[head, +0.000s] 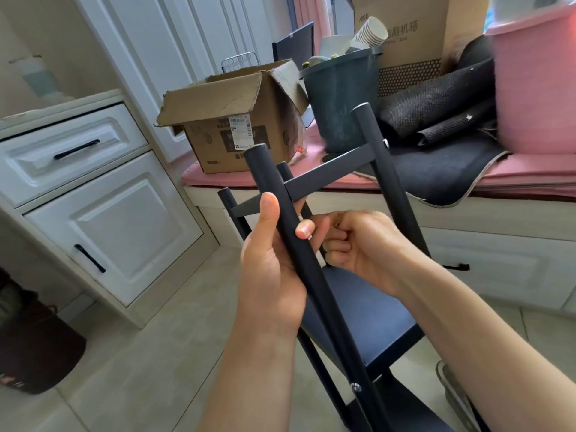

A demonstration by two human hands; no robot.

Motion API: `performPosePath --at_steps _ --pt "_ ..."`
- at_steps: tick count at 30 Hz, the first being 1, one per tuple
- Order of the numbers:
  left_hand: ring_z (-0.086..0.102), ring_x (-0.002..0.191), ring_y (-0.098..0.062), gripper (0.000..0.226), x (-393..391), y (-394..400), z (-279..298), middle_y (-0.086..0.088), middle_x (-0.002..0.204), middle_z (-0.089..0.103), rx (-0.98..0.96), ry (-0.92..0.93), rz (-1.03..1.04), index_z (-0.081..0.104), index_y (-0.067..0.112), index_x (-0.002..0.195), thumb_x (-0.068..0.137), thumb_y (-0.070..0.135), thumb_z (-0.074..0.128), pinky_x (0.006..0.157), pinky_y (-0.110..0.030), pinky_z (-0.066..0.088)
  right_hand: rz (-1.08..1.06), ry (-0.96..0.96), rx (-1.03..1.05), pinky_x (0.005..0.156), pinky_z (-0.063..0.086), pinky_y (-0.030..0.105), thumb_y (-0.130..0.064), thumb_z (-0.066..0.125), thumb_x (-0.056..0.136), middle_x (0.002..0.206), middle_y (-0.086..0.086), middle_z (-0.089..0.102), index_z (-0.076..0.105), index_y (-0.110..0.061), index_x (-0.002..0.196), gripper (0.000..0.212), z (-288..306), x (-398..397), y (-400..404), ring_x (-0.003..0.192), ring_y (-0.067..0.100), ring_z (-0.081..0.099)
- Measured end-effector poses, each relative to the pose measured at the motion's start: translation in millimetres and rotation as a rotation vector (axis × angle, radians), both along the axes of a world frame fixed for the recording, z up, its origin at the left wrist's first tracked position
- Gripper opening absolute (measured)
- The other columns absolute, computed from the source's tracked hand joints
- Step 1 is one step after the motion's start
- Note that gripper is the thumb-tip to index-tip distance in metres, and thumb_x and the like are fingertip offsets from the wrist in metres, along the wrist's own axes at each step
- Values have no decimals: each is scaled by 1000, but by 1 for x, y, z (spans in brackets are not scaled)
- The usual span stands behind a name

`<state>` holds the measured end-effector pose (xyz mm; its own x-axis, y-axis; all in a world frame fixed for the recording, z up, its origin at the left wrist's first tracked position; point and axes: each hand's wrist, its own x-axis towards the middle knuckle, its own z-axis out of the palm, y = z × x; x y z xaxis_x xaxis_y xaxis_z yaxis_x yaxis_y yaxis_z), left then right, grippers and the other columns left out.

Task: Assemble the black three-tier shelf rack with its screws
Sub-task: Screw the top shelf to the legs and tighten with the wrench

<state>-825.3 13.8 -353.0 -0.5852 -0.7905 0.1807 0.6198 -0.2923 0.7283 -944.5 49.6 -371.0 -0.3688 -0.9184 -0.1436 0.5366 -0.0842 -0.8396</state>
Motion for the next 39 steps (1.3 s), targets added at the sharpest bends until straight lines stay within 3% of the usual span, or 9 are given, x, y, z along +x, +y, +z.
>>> performPosePath --at_steps 2,5,10,13,18,22,25,31,39 --pt "47 54 -8 27 1 0 0 0 102 66 -17 -15 -6 81 23 88 88 39 60 93 -39 58 -28 3 -26 43 24 22 9 23 89 64 4 31 64 9 95 42 -1 0 -6 51 12 26" --pt "47 54 -8 27 1 0 0 -1 104 64 -33 -28 -6 82 25 88 89 39 59 92 -36 59 -58 50 -50 43 29 22 12 23 90 64 6 41 65 9 95 43 -5 -4 -12 51 13 34" --pt "49 54 -9 26 1 -2 0 -3 104 59 -24 -23 -4 80 22 92 88 39 61 91 -38 59 -59 202 -119 49 43 20 8 29 98 73 10 66 62 0 111 36 -6 -10 -16 52 10 52" --pt "50 54 -9 33 2 -5 -1 -1 105 67 -26 -38 -3 76 17 108 90 40 59 96 -39 58 -37 245 -191 54 47 21 5 36 99 81 8 76 53 -11 114 27 -6 -12 -18 59 14 57" --pt "53 55 -5 63 4 -9 -1 4 108 72 -60 -93 14 53 14 144 89 44 58 105 -40 50 -12 246 -238 60 52 20 -10 50 102 94 5 78 51 -11 107 6 -12 -16 -18 69 11 66" --pt "55 55 -4 64 5 -13 -4 5 114 71 -100 -88 14 52 19 146 88 45 58 105 -41 51 -52 289 -233 68 56 20 -15 63 95 91 2 77 64 -14 98 3 -12 -17 -20 75 7 68" --pt "54 56 -4 58 5 -14 -6 4 121 69 -135 -73 -1 54 22 144 91 44 56 107 -41 50 -99 285 -240 79 60 32 -14 72 88 82 1 73 70 -13 89 3 -10 -17 -22 74 9 67" --pt "54 57 -4 53 7 -14 -8 3 131 62 -135 -62 -11 58 21 138 91 44 58 108 -44 49 -78 185 -358 63 50 19 -2 71 86 74 1 70 71 -4 101 15 0 -14 -25 64 8 61" --pt "53 59 -5 53 8 -16 -9 2 113 64 -128 -61 -37 59 16 136 92 45 53 112 -44 43 24 45 -284 54 47 21 -1 65 87 60 -3 62 72 -12 73 19 8 3 -35 53 7 54"
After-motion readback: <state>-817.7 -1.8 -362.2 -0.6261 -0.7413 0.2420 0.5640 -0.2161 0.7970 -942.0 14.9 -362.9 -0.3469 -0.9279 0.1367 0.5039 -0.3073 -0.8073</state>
